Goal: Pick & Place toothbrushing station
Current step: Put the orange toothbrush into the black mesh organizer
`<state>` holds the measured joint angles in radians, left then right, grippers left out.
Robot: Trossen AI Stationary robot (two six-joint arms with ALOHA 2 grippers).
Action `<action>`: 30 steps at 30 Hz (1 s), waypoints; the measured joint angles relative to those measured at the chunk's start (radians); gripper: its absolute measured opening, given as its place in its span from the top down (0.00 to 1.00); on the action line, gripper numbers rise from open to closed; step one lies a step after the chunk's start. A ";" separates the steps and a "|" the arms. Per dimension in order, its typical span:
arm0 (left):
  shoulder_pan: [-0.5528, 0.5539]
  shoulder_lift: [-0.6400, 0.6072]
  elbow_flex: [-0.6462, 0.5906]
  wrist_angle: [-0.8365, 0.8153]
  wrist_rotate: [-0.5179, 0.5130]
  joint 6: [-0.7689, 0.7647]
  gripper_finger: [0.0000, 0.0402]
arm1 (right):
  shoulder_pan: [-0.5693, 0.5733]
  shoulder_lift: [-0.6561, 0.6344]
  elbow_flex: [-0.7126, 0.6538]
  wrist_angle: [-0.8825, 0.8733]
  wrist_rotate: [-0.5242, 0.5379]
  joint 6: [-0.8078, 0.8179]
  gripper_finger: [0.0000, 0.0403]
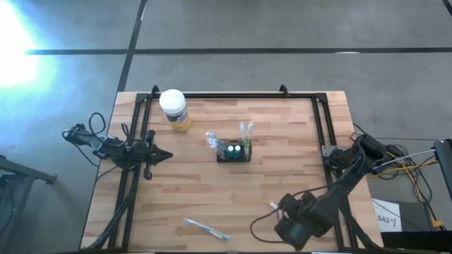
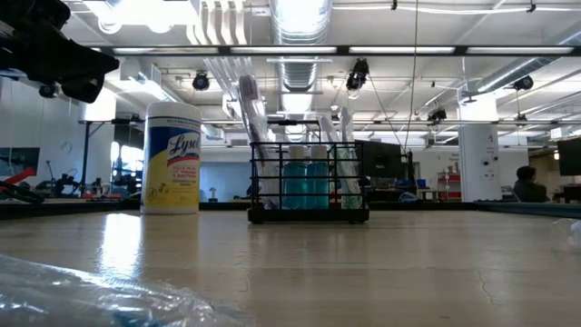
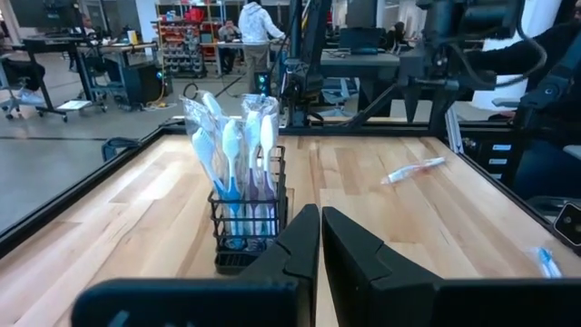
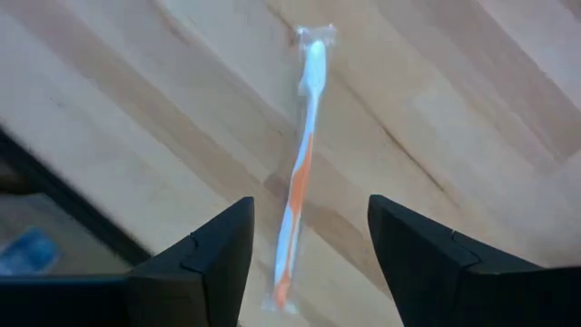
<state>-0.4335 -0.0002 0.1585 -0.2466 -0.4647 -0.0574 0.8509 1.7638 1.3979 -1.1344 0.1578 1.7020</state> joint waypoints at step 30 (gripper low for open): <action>0.000 0.000 0.000 0.001 0.000 -0.034 0.94 | -0.028 0.136 -0.101 0.159 0.044 -0.036 0.47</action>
<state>-0.4339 -0.0002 0.1585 -0.2452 -0.4648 -0.0910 0.8230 1.8999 1.2970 -0.9755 0.2020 1.6664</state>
